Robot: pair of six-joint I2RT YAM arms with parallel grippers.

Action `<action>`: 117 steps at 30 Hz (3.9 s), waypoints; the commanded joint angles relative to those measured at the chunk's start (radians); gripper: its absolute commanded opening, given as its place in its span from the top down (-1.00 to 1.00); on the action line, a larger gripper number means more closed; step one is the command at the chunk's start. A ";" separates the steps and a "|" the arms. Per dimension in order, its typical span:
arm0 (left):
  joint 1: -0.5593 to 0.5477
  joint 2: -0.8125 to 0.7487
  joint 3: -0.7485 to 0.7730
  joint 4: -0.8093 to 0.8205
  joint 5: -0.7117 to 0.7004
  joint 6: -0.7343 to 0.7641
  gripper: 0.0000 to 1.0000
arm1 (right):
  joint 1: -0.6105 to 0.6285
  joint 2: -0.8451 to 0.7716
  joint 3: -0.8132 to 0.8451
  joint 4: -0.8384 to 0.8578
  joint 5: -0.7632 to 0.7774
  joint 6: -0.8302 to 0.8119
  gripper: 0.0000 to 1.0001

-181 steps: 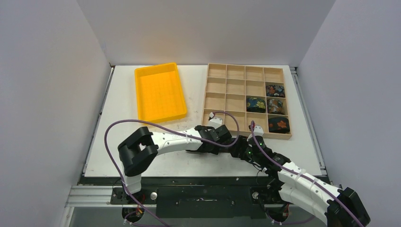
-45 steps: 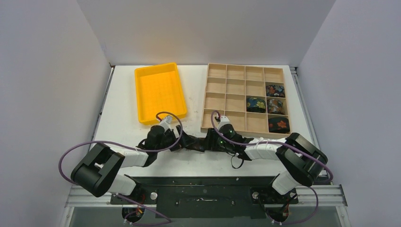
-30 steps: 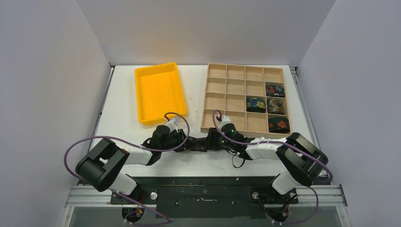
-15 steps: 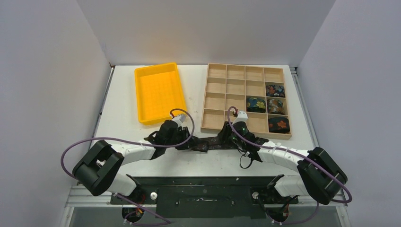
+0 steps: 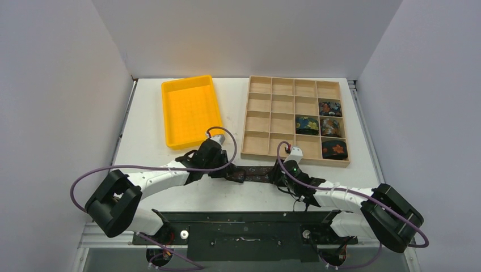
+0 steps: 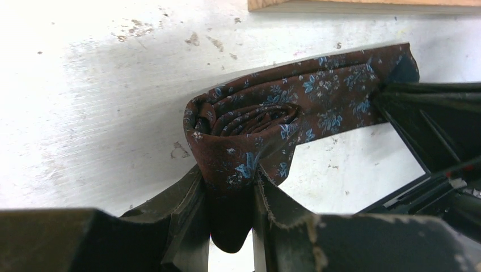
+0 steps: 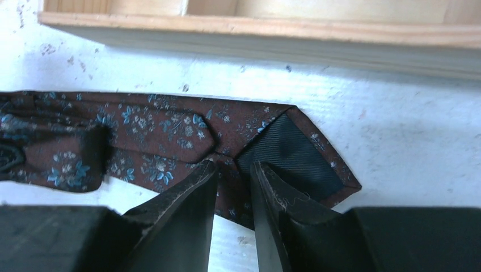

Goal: Roll the ties
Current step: Roll the tie at the center of the board.

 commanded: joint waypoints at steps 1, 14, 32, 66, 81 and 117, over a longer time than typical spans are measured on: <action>-0.004 -0.025 0.065 -0.124 -0.117 0.014 1.00 | 0.058 -0.009 -0.075 -0.052 0.024 0.076 0.40; -0.138 0.076 0.303 -0.516 -0.538 0.065 1.00 | 0.136 -0.247 -0.055 -0.251 0.103 0.130 0.03; -0.374 0.486 0.685 -0.907 -0.916 -0.057 1.00 | 0.139 -0.569 -0.046 -0.491 0.120 0.179 -0.22; -0.474 0.575 0.850 -0.775 -0.731 0.013 -0.08 | 0.139 -0.572 -0.069 -0.491 0.124 0.210 -0.23; -0.473 0.576 0.863 -0.619 -0.617 0.053 -0.19 | 0.139 -0.595 -0.074 -0.493 0.119 0.208 -0.25; -0.231 -0.260 0.163 -0.164 -0.357 0.049 -0.79 | 0.142 -0.236 0.207 -0.282 -0.002 0.040 -0.58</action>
